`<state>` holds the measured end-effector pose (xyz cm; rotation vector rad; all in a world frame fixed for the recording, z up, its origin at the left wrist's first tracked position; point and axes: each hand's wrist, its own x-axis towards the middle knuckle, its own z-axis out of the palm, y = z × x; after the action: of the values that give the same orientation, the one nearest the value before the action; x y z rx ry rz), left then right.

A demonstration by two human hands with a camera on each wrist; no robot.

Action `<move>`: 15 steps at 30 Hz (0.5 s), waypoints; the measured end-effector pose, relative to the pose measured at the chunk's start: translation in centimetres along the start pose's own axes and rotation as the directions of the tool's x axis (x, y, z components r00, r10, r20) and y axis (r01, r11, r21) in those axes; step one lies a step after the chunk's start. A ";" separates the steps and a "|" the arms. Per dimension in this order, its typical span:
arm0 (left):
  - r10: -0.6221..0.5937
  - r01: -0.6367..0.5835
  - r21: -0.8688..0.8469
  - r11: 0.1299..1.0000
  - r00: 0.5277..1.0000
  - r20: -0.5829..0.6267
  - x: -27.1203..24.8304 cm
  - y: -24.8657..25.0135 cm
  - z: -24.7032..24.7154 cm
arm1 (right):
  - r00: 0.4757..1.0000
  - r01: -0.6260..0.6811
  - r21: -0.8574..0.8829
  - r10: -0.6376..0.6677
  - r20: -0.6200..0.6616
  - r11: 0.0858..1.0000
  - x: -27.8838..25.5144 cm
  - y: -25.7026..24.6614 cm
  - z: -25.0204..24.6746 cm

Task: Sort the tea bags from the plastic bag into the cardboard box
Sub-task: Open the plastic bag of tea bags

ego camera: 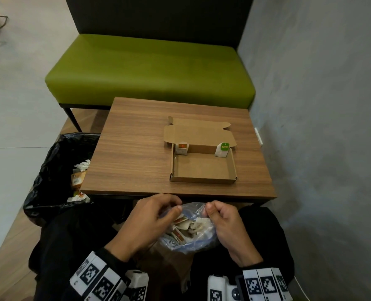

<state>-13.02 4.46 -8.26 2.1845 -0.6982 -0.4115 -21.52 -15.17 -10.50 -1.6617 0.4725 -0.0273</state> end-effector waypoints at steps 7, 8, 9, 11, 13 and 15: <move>-0.016 0.012 0.146 0.989 0.999 0.029 0.0 0.6 0.8 | 1.000 -0.007 0.060 0.007 0.011 0.998 -0.3 -0.8 0.4; -0.034 0.034 0.157 0.987 0.999 -0.006 0.0 0.7 1.0 | 1.000 0.020 0.039 -0.020 -0.017 0.999 -0.3 -0.7 0.6; -0.056 0.063 0.154 0.986 0.997 -0.047 0.0 0.8 1.2 | 0.997 0.051 0.005 -0.050 -0.055 0.999 -0.3 -0.4 0.7; -0.111 0.127 0.117 0.985 0.985 -0.134 0.0 0.8 1.2 | 0.987 0.069 -0.078 -0.080 -0.141 0.995 -0.3 0.1 0.8; -0.146 0.164 0.072 0.984 0.968 -0.206 0.0 0.9 1.1 | 0.974 0.055 -0.130 -0.082 -0.211 0.990 -0.3 0.2 0.7; -0.152 0.161 0.017 0.987 0.957 -0.247 -0.1 1.1 1.1 | 0.968 0.069 -0.173 -0.107 -0.225 0.983 -0.4 -0.2 0.6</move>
<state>-14.02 3.31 -8.11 2.2844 -0.4022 -0.2039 -21.63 -14.42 -10.35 -1.8508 0.5909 -0.2588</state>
